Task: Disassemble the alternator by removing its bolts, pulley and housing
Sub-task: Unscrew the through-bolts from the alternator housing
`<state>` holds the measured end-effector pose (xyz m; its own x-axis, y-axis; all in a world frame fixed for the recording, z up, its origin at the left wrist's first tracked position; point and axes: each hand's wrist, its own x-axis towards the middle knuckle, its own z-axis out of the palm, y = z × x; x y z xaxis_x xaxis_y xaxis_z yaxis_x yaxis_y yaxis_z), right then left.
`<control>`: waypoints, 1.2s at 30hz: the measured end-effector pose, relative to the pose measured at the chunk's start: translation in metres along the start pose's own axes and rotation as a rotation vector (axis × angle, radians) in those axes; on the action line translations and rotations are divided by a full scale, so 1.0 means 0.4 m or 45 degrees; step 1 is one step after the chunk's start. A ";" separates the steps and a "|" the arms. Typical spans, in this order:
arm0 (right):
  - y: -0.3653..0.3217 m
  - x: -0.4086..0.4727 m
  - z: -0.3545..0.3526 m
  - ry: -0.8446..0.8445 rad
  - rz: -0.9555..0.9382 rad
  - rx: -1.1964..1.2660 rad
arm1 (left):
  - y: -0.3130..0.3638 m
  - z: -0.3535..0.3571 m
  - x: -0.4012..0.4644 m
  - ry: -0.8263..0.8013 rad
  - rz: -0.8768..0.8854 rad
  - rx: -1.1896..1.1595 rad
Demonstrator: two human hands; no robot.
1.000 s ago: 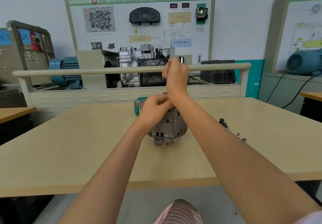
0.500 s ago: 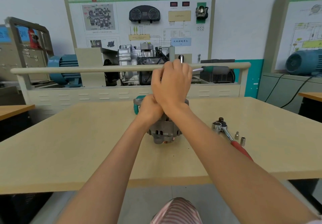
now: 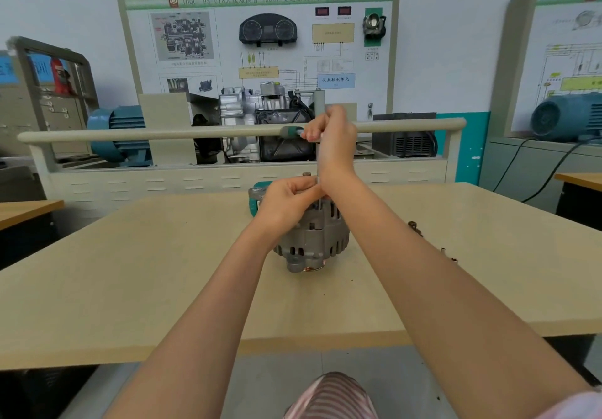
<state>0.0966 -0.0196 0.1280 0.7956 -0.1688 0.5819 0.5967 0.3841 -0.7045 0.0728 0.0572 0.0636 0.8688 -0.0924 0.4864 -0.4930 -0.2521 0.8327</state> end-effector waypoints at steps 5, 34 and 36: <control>0.046 -0.053 0.009 0.213 -0.762 -1.446 | -0.003 -0.006 0.002 0.116 -0.059 0.118; -0.013 0.009 -0.001 0.086 0.025 -0.009 | 0.003 -0.002 0.006 -0.054 -0.037 0.033; -0.018 0.021 -0.009 0.022 0.177 0.235 | 0.001 -0.005 0.006 -0.073 -0.035 -0.006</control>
<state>0.0995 -0.0272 0.1366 0.8714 -0.1175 0.4764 0.4534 0.5639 -0.6902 0.0747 0.0588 0.0657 0.8832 -0.1408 0.4474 -0.4690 -0.2510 0.8468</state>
